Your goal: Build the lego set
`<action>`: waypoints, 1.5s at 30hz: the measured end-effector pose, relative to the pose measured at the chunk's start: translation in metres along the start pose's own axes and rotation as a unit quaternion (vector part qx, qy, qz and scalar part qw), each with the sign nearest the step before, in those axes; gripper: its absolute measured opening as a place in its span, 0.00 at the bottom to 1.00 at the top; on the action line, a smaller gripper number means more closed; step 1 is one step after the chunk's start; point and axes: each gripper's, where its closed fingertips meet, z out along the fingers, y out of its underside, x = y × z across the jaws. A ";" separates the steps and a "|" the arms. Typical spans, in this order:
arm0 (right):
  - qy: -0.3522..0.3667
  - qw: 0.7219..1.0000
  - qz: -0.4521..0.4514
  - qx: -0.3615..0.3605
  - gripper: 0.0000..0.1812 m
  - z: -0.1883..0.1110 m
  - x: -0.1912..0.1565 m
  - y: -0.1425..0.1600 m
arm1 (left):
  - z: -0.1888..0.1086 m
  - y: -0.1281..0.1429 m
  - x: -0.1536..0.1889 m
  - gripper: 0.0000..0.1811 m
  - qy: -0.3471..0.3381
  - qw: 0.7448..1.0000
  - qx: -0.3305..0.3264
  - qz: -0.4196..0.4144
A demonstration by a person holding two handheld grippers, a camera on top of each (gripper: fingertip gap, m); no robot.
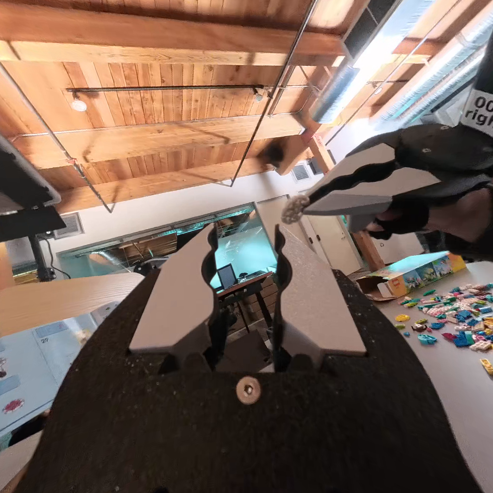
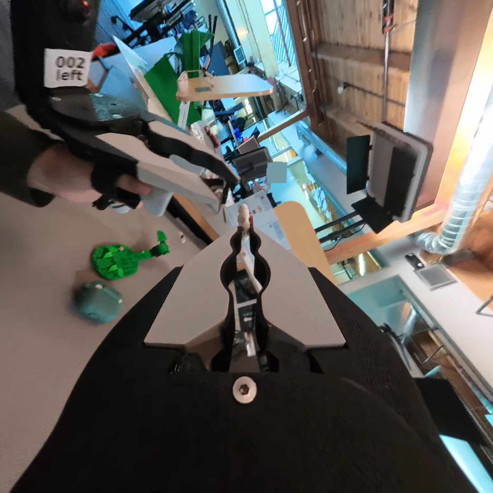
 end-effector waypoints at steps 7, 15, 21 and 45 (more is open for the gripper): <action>0.057 0.991 0.121 0.013 0.02 -0.001 0.048 0.042 | -0.003 -0.008 0.003 0.24 -0.002 1.000 -0.019 0.016; 0.049 0.981 0.183 0.041 0.02 -0.022 0.059 0.070 | 0.024 0.013 0.019 0.27 0.022 0.999 -0.046 -0.004; 0.042 0.962 0.263 0.053 0.02 -0.031 0.068 0.090 | 0.045 0.029 0.040 0.27 0.061 0.995 -0.079 0.002; -0.330 0.584 0.729 -0.133 0.03 -0.048 -0.086 0.150 | 0.026 0.103 0.095 0.28 0.172 0.953 -0.206 0.138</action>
